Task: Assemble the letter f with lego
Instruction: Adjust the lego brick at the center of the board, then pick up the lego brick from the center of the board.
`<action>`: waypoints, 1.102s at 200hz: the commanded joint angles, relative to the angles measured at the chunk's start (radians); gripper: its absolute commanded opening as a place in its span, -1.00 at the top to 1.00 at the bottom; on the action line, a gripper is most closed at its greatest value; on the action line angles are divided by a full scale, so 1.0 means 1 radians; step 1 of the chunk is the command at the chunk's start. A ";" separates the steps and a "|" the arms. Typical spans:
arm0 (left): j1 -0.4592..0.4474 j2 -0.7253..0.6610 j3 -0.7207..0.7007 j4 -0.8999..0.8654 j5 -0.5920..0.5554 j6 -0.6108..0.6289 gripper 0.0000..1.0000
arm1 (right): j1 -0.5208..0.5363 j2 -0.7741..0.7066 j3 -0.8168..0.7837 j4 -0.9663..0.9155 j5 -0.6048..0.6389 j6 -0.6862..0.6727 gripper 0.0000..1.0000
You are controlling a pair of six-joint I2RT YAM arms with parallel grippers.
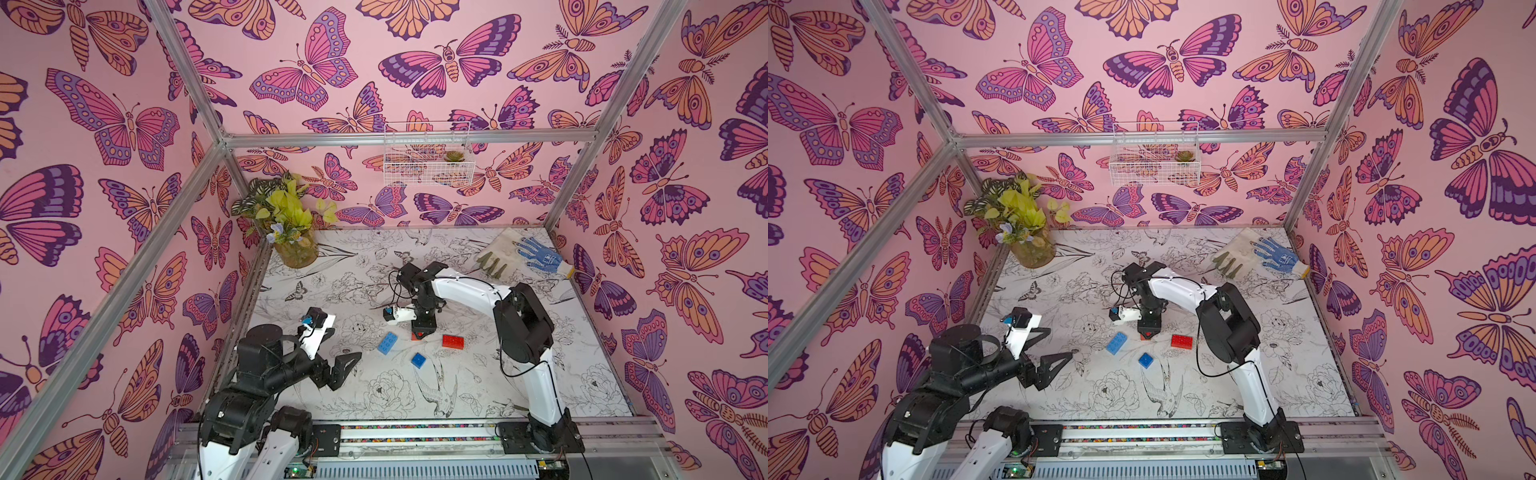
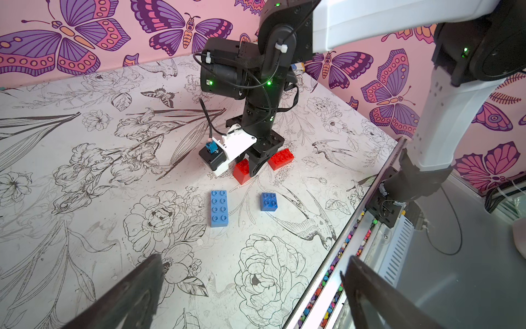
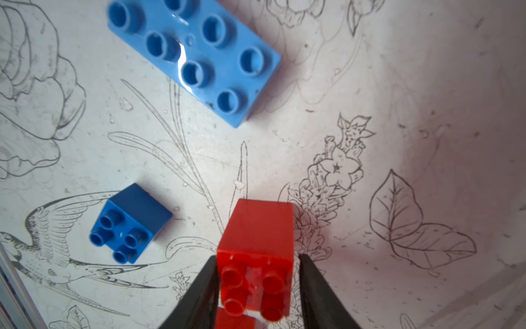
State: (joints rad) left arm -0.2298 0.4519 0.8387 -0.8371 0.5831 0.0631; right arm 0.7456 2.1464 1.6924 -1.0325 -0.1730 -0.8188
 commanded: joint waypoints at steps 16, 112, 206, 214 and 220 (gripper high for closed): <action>-0.005 -0.001 -0.012 0.017 0.011 0.000 -1.00 | -0.006 -0.073 0.007 -0.045 -0.013 0.019 0.01; -0.008 -0.012 -0.013 0.017 0.020 0.003 -1.00 | -0.034 -0.281 -0.094 -0.121 0.048 0.099 -0.05; -0.009 -0.033 -0.016 0.018 0.013 0.002 -1.00 | -0.149 -0.326 -0.213 -0.056 0.060 0.109 -0.07; -0.009 -0.035 -0.016 0.017 0.012 0.001 -1.00 | -0.156 -0.321 -0.225 -0.042 0.056 0.105 -0.07; -0.011 -0.035 -0.016 0.017 0.012 0.001 -1.00 | -0.161 -0.317 -0.236 -0.031 0.055 0.107 -0.07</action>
State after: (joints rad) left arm -0.2340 0.4324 0.8383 -0.8371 0.5838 0.0631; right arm 0.6014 1.8275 1.4902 -1.0931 -0.1192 -0.7109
